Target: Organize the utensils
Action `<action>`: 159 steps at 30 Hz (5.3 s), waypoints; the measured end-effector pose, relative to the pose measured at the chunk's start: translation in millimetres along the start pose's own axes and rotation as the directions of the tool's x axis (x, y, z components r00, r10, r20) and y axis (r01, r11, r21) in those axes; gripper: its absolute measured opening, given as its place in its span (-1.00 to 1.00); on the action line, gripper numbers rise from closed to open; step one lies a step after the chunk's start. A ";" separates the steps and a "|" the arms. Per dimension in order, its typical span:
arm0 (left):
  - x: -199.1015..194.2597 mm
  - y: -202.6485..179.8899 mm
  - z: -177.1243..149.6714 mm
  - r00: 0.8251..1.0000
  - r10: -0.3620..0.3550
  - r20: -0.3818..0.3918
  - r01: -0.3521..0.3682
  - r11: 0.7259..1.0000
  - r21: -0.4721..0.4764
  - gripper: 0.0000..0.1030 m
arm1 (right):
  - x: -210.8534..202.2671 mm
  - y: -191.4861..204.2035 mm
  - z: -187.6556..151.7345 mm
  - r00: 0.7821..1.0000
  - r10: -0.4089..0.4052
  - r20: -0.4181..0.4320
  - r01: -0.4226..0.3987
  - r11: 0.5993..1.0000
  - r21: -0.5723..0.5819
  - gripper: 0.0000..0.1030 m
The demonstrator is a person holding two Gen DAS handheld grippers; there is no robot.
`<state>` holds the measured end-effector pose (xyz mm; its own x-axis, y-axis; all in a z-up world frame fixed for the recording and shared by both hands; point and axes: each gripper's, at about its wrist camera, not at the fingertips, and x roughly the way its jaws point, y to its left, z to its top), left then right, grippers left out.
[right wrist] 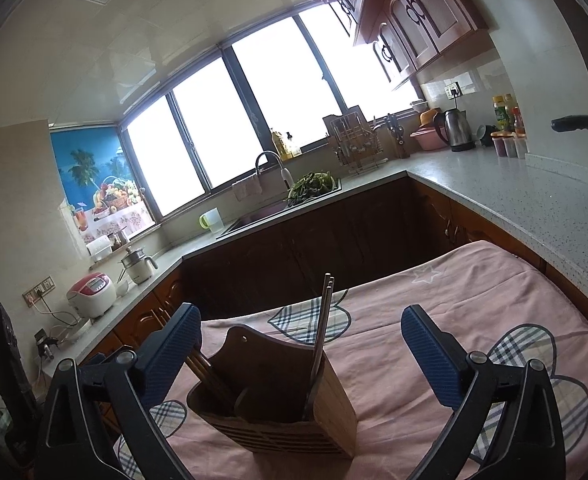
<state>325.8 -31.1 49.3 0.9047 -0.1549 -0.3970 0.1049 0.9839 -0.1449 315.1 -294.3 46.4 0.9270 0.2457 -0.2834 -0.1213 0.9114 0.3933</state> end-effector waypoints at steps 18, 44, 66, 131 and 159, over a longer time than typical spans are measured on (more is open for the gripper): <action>-73.6 13.7 -37.7 0.998 0.014 -0.061 -0.016 1.000 -0.027 1.00 | -72.7 17.7 -35.9 0.998 0.055 -0.041 -0.056 0.998 -0.026 0.98; -200.5 17.3 -126.9 0.981 0.185 -0.056 -0.182 0.982 0.057 1.00 | -189.6 56.0 -138.5 0.998 0.052 -0.044 -0.061 0.969 -0.240 1.00; -265.2 3.7 -159.2 0.980 0.200 0.017 -0.201 0.974 0.100 1.00 | -250.1 64.9 -160.9 0.996 0.061 0.061 -0.038 0.946 -0.323 1.00; -259.5 0.6 -189.5 0.977 0.208 0.049 -0.212 0.972 0.103 1.00 | -240.2 43.2 -188.4 0.996 0.012 0.085 0.013 0.957 -0.289 1.00; -260.7 1.3 -186.9 0.977 0.202 0.061 -0.207 0.974 0.097 1.00 | -242.2 44.3 -184.6 0.995 0.028 0.096 0.001 0.956 -0.294 1.00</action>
<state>12.9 -6.2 -16.8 0.9305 0.0529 -0.3625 -0.0455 0.9985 0.0288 19.7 -252.5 -28.9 0.9530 0.2383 -0.1871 -0.2189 0.9685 0.1188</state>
